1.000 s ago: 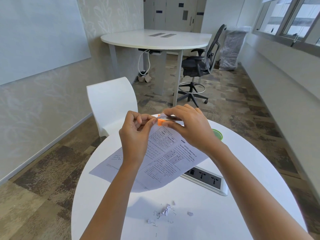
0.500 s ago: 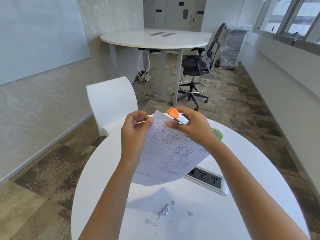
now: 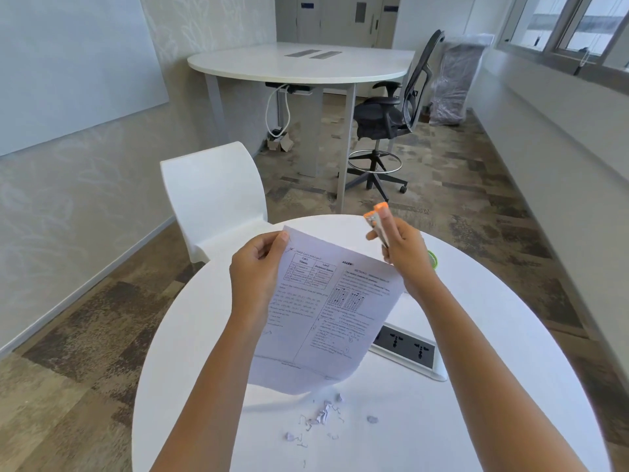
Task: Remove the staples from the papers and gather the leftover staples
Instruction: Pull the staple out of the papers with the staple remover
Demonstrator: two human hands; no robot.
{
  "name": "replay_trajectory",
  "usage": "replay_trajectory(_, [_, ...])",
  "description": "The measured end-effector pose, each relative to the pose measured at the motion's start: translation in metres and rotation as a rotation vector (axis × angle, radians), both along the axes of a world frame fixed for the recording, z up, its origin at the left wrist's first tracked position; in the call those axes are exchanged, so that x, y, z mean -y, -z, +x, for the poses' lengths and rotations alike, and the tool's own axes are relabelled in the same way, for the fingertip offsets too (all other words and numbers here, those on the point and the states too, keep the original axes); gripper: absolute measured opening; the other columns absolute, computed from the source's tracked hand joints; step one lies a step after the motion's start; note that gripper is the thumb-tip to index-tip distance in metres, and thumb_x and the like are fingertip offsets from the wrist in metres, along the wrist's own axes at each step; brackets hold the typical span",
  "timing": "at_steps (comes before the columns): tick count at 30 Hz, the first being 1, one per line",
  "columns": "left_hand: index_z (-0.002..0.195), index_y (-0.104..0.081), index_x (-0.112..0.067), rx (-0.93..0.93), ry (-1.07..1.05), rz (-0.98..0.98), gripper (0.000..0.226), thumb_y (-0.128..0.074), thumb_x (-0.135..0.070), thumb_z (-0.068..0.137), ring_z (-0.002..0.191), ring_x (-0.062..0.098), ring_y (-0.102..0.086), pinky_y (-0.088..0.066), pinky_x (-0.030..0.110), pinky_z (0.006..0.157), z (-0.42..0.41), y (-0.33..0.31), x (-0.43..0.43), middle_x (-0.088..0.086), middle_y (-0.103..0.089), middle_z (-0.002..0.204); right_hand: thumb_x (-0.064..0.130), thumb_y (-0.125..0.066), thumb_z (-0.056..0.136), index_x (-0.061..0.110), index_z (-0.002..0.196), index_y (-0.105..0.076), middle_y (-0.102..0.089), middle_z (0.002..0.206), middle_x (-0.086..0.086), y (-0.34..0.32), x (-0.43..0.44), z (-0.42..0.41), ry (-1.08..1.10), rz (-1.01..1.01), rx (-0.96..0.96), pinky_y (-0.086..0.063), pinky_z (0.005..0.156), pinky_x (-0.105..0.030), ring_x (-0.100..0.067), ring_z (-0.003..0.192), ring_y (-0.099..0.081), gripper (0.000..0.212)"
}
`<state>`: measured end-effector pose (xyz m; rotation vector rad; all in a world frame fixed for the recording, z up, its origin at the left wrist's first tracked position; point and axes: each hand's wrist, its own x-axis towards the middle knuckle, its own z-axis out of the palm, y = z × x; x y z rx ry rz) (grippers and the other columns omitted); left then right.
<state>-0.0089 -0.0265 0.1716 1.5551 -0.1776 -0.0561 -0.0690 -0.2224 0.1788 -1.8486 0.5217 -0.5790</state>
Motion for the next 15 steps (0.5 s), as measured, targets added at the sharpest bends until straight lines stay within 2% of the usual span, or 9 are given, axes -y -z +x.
replay_trajectory(3, [0.087,-0.069,-0.028,-0.017,0.000,-0.001,0.008,-0.063,-0.034,0.087,0.094,0.015,-0.066,-0.053,0.036,0.091,0.006,0.005,0.002,-0.005,-0.072,0.094,0.047,-0.037,0.097,0.012,0.106,-0.061,-0.063,0.091,0.005,0.027,0.027,0.003,0.039,0.220,-0.002,-0.035,0.055,-0.022,-0.011,0.056,-0.040,0.043])
replay_trajectory(5, [0.096,-0.070,-0.021,-0.046,-0.006,-0.022,0.016,-0.064,-0.032,0.087,0.097,0.018,-0.066,-0.052,0.040,0.093,0.010,0.008,0.002,-0.001,-0.072,0.099,0.042,-0.037,0.098,0.014,0.105,-0.058,-0.059,0.096,0.001,0.050,0.045,0.002,0.057,0.221,-0.064,-0.035,0.057,-0.022,-0.012,0.061,-0.041,0.035])
replay_trajectory(7, [0.099,-0.070,-0.018,-0.081,-0.012,-0.055,0.017,-0.065,-0.028,0.087,0.099,0.020,-0.066,-0.052,0.040,0.095,0.015,0.010,0.003,0.001,-0.071,0.101,0.038,-0.040,0.098,0.019,0.089,-0.055,-0.051,0.079,0.001,0.077,0.062,0.000,0.083,0.152,-0.130,-0.034,0.058,-0.023,-0.014,0.062,-0.042,0.026])
replay_trajectory(8, [0.099,-0.070,-0.018,-0.099,-0.013,-0.070,0.016,-0.065,-0.026,0.086,0.100,0.020,-0.066,-0.052,0.040,0.095,0.020,0.012,0.004,0.002,-0.071,0.101,0.034,-0.042,0.098,0.019,0.088,-0.054,-0.048,0.075,0.002,0.093,0.070,0.000,0.087,0.119,-0.168,-0.033,0.056,-0.021,-0.013,0.063,-0.041,0.022])
replay_trajectory(10, [0.097,-0.070,-0.019,-0.135,-0.006,-0.093,0.014,-0.067,-0.024,0.085,0.102,0.023,-0.066,-0.052,0.040,0.095,0.025,0.016,0.006,0.003,-0.071,0.103,0.021,-0.047,0.097,0.012,0.097,-0.057,-0.050,0.081,0.002,0.122,0.082,-0.003,0.099,0.000,-0.254,-0.032,0.053,-0.021,-0.012,0.067,-0.045,0.013])
replay_trajectory(12, [0.097,-0.070,-0.018,-0.173,0.015,-0.105,0.013,-0.066,-0.023,0.085,0.101,0.024,-0.066,-0.052,0.039,0.093,0.030,0.019,0.010,0.004,-0.071,0.103,0.013,-0.049,0.095,0.000,0.101,-0.057,-0.052,0.086,-0.007,0.151,0.092,-0.005,0.101,-0.196,-0.383,-0.033,0.058,-0.028,-0.022,0.074,-0.048,0.016])
replay_trajectory(15, [0.101,-0.070,-0.012,-0.211,0.050,-0.135,0.019,-0.065,-0.021,0.086,0.092,0.019,-0.067,-0.054,0.031,0.084,0.036,0.025,0.014,0.005,-0.072,0.101,0.008,-0.048,0.094,0.003,0.112,-0.057,-0.055,0.100,-0.014,0.184,0.096,-0.009,0.069,-0.360,-0.554,-0.032,0.069,-0.027,-0.029,0.092,-0.055,0.020])
